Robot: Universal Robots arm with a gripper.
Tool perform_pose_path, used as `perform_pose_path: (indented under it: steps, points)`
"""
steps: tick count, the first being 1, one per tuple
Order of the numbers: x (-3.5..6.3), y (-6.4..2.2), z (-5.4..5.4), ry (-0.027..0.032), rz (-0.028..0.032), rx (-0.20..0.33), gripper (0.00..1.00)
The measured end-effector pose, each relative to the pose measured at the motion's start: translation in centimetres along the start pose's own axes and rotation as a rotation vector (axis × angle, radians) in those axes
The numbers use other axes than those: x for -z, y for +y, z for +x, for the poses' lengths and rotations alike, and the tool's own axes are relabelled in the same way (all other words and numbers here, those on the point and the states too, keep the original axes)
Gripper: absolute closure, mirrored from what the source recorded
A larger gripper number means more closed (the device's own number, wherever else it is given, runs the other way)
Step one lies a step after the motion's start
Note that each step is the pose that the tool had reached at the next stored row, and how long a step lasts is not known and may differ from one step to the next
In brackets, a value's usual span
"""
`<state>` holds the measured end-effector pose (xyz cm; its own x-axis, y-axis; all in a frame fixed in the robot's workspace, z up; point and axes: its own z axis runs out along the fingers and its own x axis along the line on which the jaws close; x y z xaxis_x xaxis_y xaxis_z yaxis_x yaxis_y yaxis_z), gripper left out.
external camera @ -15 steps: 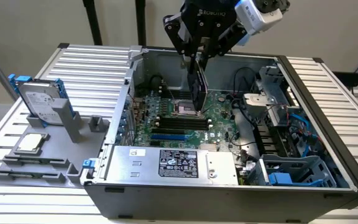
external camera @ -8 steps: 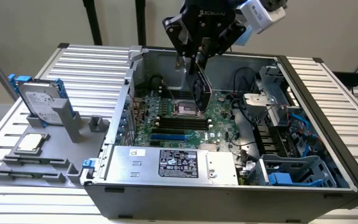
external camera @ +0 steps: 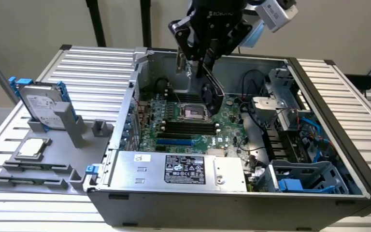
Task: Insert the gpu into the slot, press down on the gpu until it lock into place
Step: 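Insert the gpu into the slot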
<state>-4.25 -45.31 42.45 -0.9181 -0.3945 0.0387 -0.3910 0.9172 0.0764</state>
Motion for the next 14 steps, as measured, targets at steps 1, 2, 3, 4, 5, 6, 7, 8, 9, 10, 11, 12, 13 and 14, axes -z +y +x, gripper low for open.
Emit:
perform_pose_path:
  steps: [1, 2, 3, 4, 5, 6, 7, 8, 9, 10, 11, 12, 13, 14]
  points:
    - [0.0, 0.0, 0.0, 0.0014, 0.0008, 0.018, 0.74]
    - [0.0, 0.0, 0.0, 0.0027, 0.0016, 0.036, 0.74]
    - [0.0, 0.0, 0.0, 0.004, 0.0023, 0.054, 0.74]
    - [0.0, 0.0, 0.0, 0.0053, 0.003, 0.073, 0.74]
    - [0.0, 0.0, 0.0, 0.0066, 0.0038, 0.091, 0.74]
    - [0.0, 0.0, 0.0, 0.0079, 0.0044, 0.109, 0.74]
    - [0.0, 0.0, 0.0, 0.0092, 0.0052, 0.127, 0.74]
    - [0.0, 0.0, 0.0, 0.0105, 0.006, 0.145, 0.74]
    - [0.0, 0.0, 0.0, 0.0118, 0.0067, 0.163, 0.74]
    - [0.0, 0.0, 0.0, 0.013, 0.0075, 0.181, 0.74]
    - [0.0, 0.0, 0.0, 0.0142, 0.0082, 0.199, 0.74]
    - [0.0, 0.0, 0.0, 0.0154, 0.0091, 0.218, 0.74]
    - [0.0, 0.0, 0.0, 0.0166, 0.0098, 0.235, 0.74]
    - [0.0, 0.0, 0.0, 0.0176, 0.0107, 0.254, 0.74]
